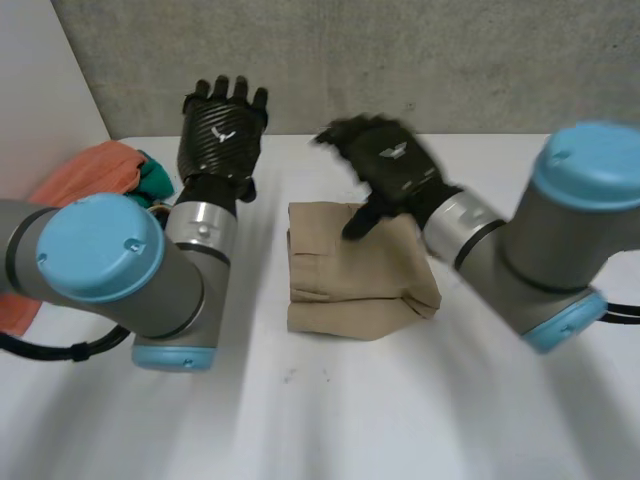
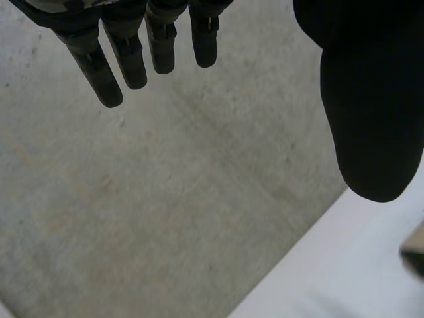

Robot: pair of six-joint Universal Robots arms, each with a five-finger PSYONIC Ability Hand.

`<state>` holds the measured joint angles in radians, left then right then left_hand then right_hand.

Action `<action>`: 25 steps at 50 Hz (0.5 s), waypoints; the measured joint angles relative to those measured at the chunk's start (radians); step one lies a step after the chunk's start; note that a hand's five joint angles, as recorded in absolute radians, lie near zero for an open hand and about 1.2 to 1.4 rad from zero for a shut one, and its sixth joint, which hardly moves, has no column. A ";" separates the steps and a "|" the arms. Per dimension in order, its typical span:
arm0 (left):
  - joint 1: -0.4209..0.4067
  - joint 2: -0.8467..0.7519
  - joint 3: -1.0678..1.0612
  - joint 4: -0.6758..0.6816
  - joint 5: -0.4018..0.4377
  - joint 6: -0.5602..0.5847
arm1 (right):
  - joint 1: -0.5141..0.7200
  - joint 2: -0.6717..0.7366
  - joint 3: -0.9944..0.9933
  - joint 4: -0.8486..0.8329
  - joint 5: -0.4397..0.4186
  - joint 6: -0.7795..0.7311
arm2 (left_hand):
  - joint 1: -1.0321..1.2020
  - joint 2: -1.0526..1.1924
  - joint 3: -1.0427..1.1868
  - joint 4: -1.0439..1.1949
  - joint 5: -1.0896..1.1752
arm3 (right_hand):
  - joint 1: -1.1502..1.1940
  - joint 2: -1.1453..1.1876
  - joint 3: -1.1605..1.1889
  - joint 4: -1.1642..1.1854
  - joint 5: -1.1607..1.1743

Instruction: Fold the laundry.

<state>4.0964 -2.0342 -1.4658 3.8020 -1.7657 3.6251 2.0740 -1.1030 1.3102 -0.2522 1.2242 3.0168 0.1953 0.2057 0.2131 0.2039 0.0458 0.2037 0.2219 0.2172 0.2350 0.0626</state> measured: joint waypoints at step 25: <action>-0.060 -0.412 0.573 -0.721 0.169 -0.270 | -0.122 0.413 -0.480 0.518 0.014 0.005 | 0.003 0.001 0.000 0.001 0.000 | 0.000 0.000 0.000 0.000 0.000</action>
<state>4.0367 -2.4461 -0.8925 3.0814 -1.5969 3.3549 1.9524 -0.6902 0.8306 0.2657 1.2378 3.0221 0.1985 0.2062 0.2131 0.2048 0.0459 0.2037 0.2219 0.2172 0.2350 0.0626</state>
